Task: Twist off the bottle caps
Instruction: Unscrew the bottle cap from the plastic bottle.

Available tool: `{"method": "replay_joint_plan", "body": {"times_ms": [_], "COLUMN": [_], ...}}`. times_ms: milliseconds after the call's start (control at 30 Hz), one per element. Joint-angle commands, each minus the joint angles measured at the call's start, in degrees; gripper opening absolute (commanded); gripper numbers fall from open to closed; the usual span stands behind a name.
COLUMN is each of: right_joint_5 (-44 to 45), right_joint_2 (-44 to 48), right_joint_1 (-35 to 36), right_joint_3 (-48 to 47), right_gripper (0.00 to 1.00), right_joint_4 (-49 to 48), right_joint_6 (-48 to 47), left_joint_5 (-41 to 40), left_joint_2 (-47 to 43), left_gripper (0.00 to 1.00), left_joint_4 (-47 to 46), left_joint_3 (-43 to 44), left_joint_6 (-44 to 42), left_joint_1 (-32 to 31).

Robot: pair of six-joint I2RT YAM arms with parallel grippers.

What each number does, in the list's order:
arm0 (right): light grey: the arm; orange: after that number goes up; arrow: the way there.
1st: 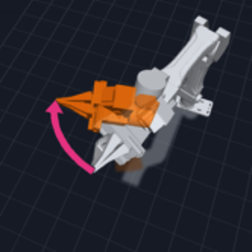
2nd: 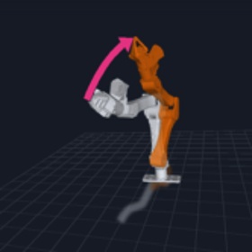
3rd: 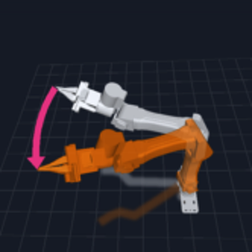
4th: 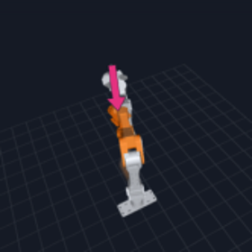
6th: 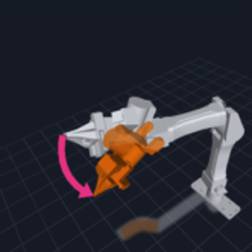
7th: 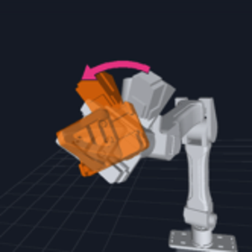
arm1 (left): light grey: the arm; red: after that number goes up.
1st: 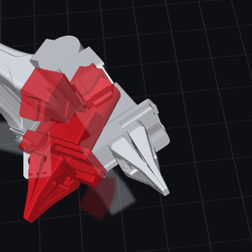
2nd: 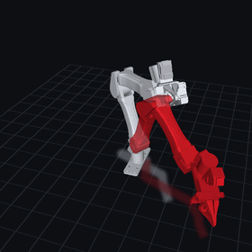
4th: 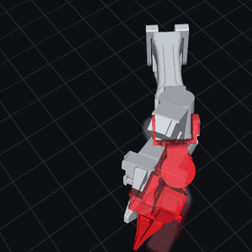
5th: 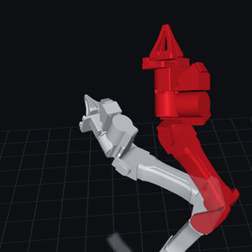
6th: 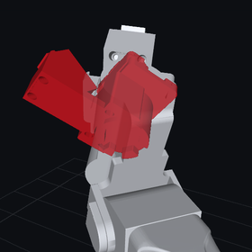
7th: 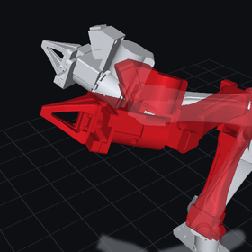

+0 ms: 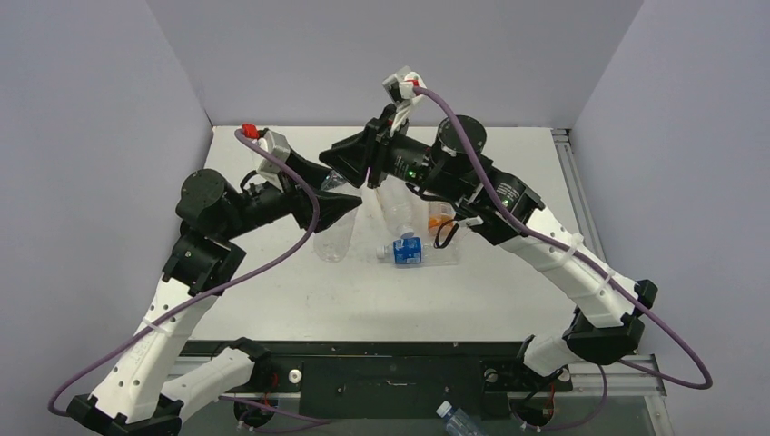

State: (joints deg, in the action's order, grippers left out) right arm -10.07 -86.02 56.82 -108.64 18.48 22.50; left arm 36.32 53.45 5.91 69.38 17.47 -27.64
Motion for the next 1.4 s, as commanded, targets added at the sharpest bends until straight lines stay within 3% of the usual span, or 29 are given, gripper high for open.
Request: {"method": "replay_joint_plan", "body": {"times_ms": [0, 167, 267, 400, 433, 467, 500, 533, 567, 633, 733, 867, 1367], "right_joint_5": [-23.26, -34.84, -36.78, -32.21, -26.06, -21.62, -13.79, -9.90, -3.17, 4.01, 12.04, 19.88, 16.55], "right_joint_2": [5.40, 7.04, 7.09, 6.52, 6.49, 6.74, 6.96, 7.56, 7.81, 8.26, 6.67, 2.11, -4.42], "right_joint_1": [-0.83, -0.88, -1.28, -2.60, -2.72, -2.70, -2.70, -2.73, -2.65, -1.77, 0.99, 4.28, 5.89], "right_joint_3": [2.78, 6.32, 6.91, 4.47, 3.30, 2.75, 2.21, 2.36, 2.46, 2.27, -1.77, -8.58, -15.14], "right_gripper": [0.00, 0.00, 0.00, 0.00, 0.04, 0.20, 0.50, 0.65, 0.77, 0.80, 0.82, 0.77, 0.50], "right_joint_4": [-7.34, -14.24, -16.46, -11.36, -9.82, -6.87, -5.73, -4.37, -3.74, -1.10, 3.92, 11.60, 11.49], "right_joint_6": [-1.03, 1.50, 2.61, 0.12, -1.20, -1.79, -2.07, -1.87, -1.46, -1.35, -2.17, -2.97, -2.30], "left_joint_5": [12.22, 20.87, 23.42, 21.74, 20.88, 18.63, 17.26, 13.88, 12.08, 6.20, -3.35, -8.38, -9.84], "left_joint_2": [0.13, 1.12, 1.25, 0.85, 0.82, 0.68, 0.60, 0.42, 0.34, -0.04, -0.24, -0.21, 0.04], "left_gripper": [0.00, 0.00, 0.00, 0.00, 0.00, 0.00, 0.00, 0.00, 0.00, 0.00, 0.00, 0.00, 0.00], "left_joint_4": [-10.01, -14.04, -14.89, -13.45, -11.84, -10.94, -8.86, -7.65, -3.78, -0.24, 2.00, 2.56, 2.93], "left_joint_3": [5.02, 7.90, 9.20, 9.61, 9.56, 9.26, 9.09, 8.97, 8.86, 8.06, 6.63, 5.46, 4.56], "left_joint_6": [9.97, 17.29, 17.76, 15.65, 13.59, 12.34, 9.38, 7.69, 3.30, -2.49, -8.34, -11.72, -10.88], "left_joint_1": [0.13, -0.43, -0.98, -1.19, -1.19, -1.19, -1.19, -1.19, -1.19, -1.19, -1.19, -1.27, -2.00]}}
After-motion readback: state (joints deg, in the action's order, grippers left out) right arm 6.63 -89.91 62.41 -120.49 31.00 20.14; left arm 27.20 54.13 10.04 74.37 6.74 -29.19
